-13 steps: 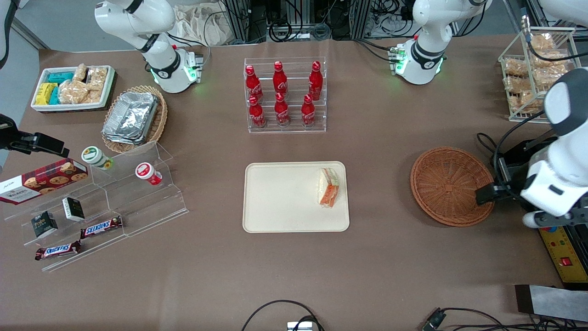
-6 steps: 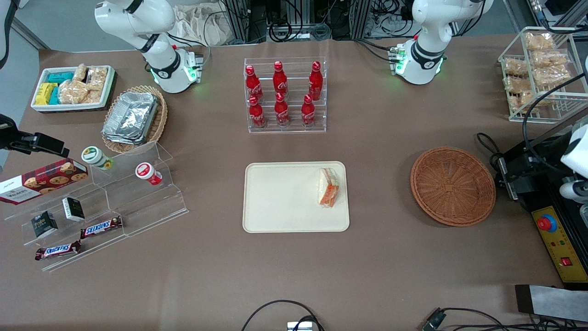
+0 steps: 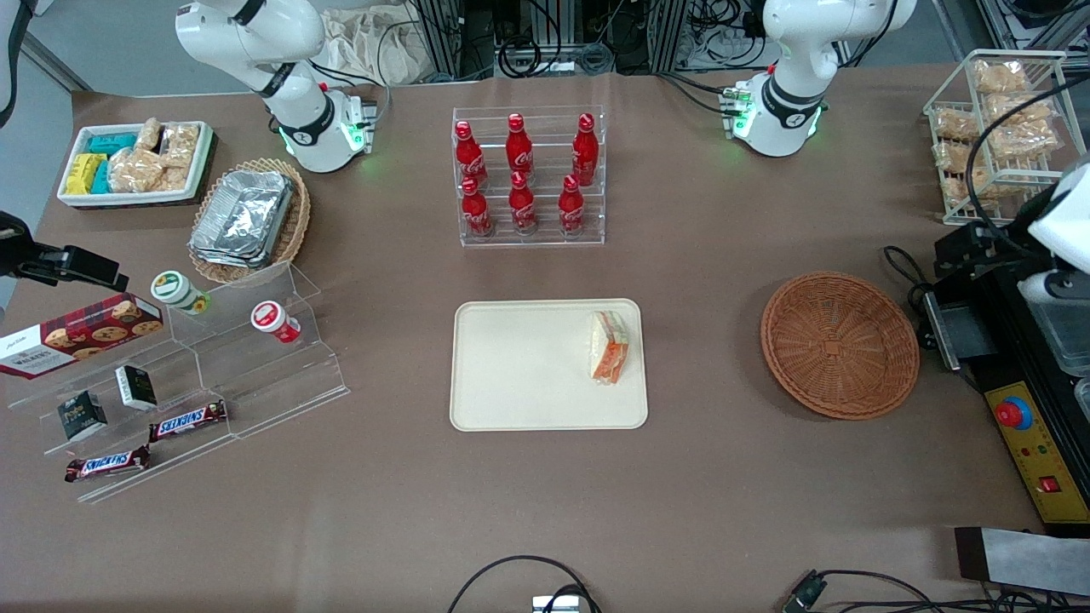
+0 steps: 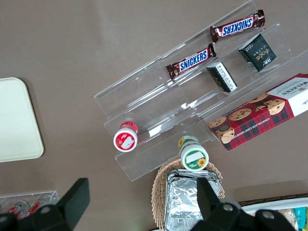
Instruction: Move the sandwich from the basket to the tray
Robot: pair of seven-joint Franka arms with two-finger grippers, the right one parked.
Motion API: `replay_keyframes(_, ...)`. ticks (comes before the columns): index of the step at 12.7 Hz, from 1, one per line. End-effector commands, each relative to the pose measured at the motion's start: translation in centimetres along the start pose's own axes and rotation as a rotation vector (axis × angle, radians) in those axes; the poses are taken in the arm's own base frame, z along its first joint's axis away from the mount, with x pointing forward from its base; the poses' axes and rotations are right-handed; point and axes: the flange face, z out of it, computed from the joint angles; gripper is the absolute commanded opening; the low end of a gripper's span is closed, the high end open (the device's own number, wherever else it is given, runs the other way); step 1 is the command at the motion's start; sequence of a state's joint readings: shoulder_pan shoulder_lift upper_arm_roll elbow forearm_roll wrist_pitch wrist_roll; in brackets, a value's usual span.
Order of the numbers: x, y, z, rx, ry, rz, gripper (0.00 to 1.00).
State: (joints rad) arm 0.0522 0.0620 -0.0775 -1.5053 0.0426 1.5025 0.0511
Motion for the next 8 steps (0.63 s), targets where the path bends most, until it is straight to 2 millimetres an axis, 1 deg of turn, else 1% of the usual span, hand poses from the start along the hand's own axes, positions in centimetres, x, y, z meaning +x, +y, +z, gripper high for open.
replay_keyframes(1,-2.56,0.28,-1.30,0.004,0.005,0.018,1.00)
replay_keyframes(3,-3.22,0.53,-2.02,-0.009,0.001,0.018,1.00)
replay_keyframes(8,-3.38,0.66,-2.14,-0.012,-0.002,0.017,1.00)
